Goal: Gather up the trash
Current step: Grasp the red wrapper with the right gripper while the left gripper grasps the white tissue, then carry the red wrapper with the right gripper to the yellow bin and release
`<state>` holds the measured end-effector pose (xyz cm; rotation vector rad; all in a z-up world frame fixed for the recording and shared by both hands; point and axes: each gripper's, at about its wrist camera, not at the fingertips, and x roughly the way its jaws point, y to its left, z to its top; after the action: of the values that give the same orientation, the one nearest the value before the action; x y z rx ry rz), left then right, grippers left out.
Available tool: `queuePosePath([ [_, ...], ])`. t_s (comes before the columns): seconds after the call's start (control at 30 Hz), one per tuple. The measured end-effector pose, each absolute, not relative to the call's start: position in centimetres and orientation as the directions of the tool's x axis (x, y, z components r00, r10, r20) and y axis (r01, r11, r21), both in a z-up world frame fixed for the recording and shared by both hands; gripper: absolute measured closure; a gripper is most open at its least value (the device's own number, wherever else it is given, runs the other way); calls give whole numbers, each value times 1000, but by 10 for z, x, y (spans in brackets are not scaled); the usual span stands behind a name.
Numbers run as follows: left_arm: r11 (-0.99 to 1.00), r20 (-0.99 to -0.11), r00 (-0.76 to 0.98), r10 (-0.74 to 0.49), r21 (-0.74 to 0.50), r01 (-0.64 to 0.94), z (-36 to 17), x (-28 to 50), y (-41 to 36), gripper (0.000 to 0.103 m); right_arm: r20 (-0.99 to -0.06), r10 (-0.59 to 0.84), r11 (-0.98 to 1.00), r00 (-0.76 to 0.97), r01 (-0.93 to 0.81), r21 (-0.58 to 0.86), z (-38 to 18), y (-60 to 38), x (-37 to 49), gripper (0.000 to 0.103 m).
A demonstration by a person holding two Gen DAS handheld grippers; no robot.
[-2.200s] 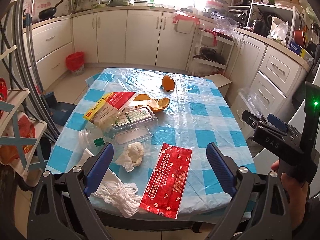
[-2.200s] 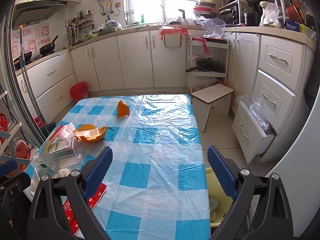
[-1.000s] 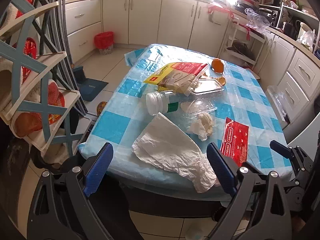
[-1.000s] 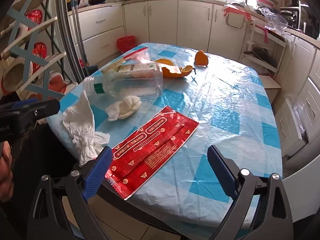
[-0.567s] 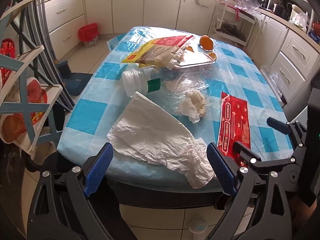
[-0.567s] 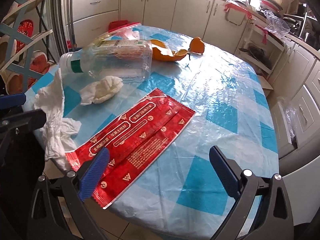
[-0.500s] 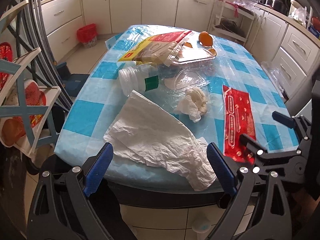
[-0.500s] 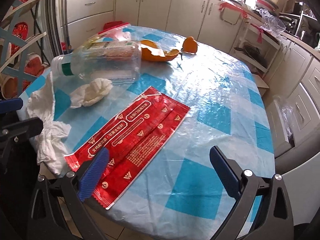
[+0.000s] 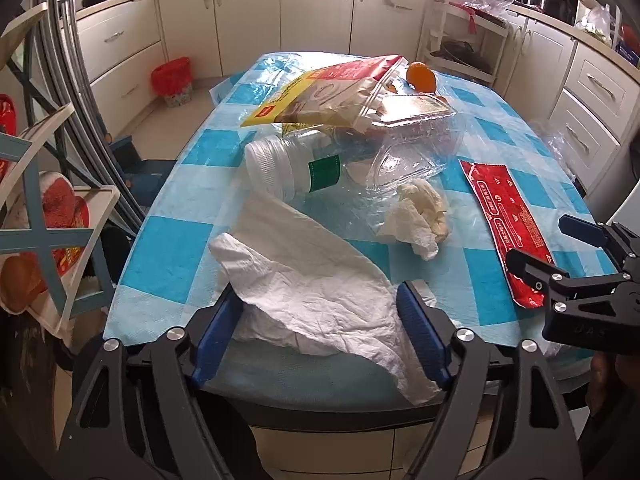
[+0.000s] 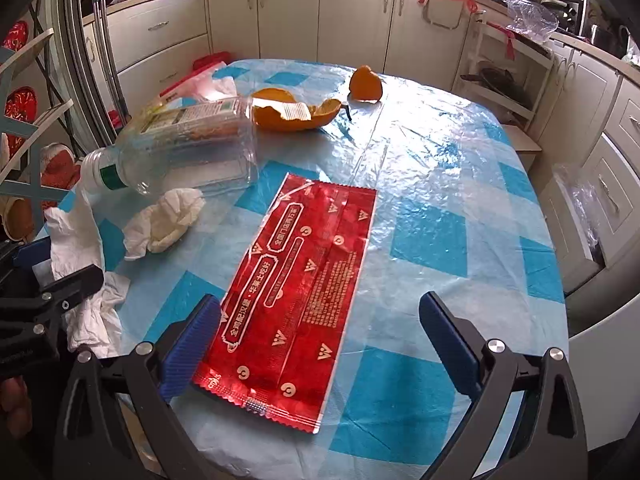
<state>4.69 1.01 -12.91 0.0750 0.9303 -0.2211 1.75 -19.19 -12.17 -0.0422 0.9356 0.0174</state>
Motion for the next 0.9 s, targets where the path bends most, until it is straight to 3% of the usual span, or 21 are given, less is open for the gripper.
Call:
queuePosePath([
  [0.1,975,-792,589,-161,-34,220,-128,49,16,50,-811,11,1000,585,-19,0,-124,-196,20,11],
  [0.17,976,-788,592,-170,-50,213,-127,52,22,62,-808,14,1000,589,-3,15,-124,-201,21,19],
  [0.23,976,-787,589,-184,-73,206,-127,54,27,80,-803,7,1000,595,6,13,-122,-205,23,34],
  [0.27,975,-788,585,-191,-84,204,-126,55,29,82,-800,6,1000,600,8,13,-121,-207,23,39],
  [0.33,974,-787,583,-204,-102,202,-125,55,33,87,-794,7,1000,608,9,15,-118,-209,21,62],
  [0.5,967,-764,601,-235,-123,222,-113,47,35,90,-789,36,999,613,9,53,-116,-217,18,93],
  [0.9,958,-707,651,-277,-155,240,-78,27,36,90,-714,99,989,693,9,147,-95,-229,4,99],
])
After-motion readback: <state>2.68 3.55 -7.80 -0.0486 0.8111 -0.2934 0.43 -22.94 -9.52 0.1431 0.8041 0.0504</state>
